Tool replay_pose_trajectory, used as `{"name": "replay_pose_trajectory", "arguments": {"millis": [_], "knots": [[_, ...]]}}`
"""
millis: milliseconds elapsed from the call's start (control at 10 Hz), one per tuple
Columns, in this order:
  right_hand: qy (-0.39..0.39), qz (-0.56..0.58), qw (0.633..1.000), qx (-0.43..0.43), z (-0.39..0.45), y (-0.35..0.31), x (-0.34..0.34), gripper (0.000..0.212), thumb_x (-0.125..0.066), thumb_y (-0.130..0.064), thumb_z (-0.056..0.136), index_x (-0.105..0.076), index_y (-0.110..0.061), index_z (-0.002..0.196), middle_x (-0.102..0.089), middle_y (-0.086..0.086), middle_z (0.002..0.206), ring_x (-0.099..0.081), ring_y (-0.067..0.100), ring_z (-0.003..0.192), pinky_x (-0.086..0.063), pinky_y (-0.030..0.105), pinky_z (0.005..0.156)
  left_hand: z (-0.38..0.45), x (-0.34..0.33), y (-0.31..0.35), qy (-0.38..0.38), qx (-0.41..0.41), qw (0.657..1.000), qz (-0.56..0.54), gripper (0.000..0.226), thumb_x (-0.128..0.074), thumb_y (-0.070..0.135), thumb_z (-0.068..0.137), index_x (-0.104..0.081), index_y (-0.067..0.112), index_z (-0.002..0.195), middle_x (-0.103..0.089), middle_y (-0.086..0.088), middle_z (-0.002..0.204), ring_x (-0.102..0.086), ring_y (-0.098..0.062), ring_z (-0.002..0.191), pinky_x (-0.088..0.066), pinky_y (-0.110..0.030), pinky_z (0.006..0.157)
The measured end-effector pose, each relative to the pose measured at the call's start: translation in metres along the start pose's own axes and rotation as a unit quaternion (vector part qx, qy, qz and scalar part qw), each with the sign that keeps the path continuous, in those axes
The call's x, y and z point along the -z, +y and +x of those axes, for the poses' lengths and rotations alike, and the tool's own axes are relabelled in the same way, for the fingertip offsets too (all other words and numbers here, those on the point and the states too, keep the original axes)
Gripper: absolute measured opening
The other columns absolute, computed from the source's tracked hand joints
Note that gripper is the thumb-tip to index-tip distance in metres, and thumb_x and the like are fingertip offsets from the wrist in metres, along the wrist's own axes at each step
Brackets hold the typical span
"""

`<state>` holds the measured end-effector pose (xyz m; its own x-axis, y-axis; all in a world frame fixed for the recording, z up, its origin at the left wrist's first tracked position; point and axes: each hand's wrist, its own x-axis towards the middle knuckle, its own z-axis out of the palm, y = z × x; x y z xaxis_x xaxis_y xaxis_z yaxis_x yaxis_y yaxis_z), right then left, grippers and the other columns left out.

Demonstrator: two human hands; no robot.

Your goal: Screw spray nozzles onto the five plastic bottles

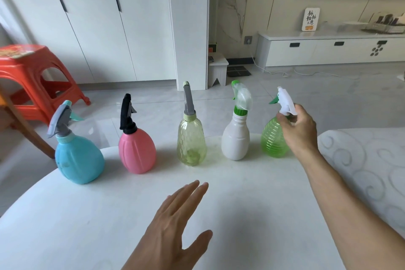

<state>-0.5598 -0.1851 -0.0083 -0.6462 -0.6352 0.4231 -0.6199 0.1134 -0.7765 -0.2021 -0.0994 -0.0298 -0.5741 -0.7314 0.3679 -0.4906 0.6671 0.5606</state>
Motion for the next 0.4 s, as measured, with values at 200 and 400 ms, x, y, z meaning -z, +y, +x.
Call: {"name": "replay_pose_trajectory", "arguments": {"millis": [200,400], "knots": [[-0.009,-0.008,1.0,-0.021,0.0003,0.0099,-0.0038,0.039,-0.071,-0.023,0.086,-0.058,-0.016,0.121,-0.061,-0.004,0.1,-0.054,0.017,0.092,-0.034,0.026,0.074,0.0018,-0.0034,-0.0003,0.001,-0.048,0.999,0.008,0.076,-0.075,0.028,0.075,-0.045,0.028,0.145,-0.048,0.011,0.146,-0.044,-0.006,0.134,-0.053,-0.048,0.093],[-0.006,0.004,0.999,-0.035,-0.0032,0.0099,-0.0027,0.043,-0.071,-0.024,0.084,-0.056,-0.019,0.123,-0.061,-0.005,0.101,-0.054,0.017,0.093,-0.034,0.027,0.075,0.0019,-0.003,0.0001,-0.011,-0.059,0.998,0.01,0.074,-0.076,0.027,0.076,-0.047,0.026,0.144,-0.05,0.01,0.145,-0.048,-0.011,0.133,-0.05,-0.048,0.097]]}}
